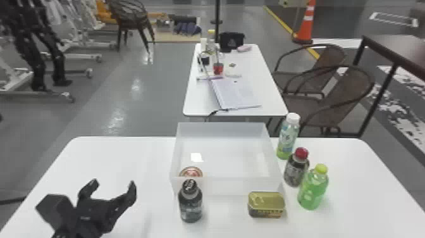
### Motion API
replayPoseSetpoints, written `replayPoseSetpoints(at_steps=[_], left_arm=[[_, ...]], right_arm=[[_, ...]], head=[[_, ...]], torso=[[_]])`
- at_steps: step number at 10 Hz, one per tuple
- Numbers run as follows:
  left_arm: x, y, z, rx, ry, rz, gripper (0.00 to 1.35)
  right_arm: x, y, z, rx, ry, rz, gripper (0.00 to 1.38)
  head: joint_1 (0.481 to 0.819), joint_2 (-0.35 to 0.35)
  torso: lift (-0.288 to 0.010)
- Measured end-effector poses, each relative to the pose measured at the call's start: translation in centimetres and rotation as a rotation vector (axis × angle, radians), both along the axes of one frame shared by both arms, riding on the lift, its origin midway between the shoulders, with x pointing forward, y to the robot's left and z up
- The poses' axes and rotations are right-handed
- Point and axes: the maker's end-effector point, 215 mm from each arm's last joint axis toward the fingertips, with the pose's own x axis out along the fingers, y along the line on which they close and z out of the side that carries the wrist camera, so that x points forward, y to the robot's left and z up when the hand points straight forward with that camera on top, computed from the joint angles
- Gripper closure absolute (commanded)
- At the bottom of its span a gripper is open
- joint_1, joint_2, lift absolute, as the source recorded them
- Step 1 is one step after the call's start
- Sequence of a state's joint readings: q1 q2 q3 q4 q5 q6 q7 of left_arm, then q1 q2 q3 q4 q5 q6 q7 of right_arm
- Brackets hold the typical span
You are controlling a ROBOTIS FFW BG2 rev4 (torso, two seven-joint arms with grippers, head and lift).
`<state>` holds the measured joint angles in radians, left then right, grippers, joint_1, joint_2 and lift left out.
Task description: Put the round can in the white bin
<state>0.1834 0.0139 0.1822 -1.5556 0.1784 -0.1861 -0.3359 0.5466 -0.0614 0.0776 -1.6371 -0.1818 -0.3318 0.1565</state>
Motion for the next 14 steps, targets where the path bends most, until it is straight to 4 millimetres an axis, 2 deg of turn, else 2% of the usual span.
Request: replayPoseSetpoints(at_steps=[2,5,8,14], left_arm=[[-4.9,1.8,-1.5,0.001,-0.002,0.077,0.13],[-9.2,3.5,-2.7,0.058,-0.009,0.133,0.13],[-10.9,4.3,-3.0,0.102,-0.01,0.155,0.13],[-11.4,4.1,-4.2,0.093,0.024,0.151,0.13]], right_arm=[[-0.3,-0.1,0.0,0.0,0.003,-0.001,0.09],[-0.7,-0.2,0.0,-0.002,0.005,-0.001,0.09],[-0.8,-0.2,0.0,-0.002,0.005,-0.002,0.09],[-1.2,-0.2,0.1,-0.008,0.007,-0.002,0.09]], head=[[0.549,0.0],[0.549,0.0],[0.549,0.0],[0.549,0.0]], torso=[[-0.1],[-0.1],[-0.1],[-0.1]])
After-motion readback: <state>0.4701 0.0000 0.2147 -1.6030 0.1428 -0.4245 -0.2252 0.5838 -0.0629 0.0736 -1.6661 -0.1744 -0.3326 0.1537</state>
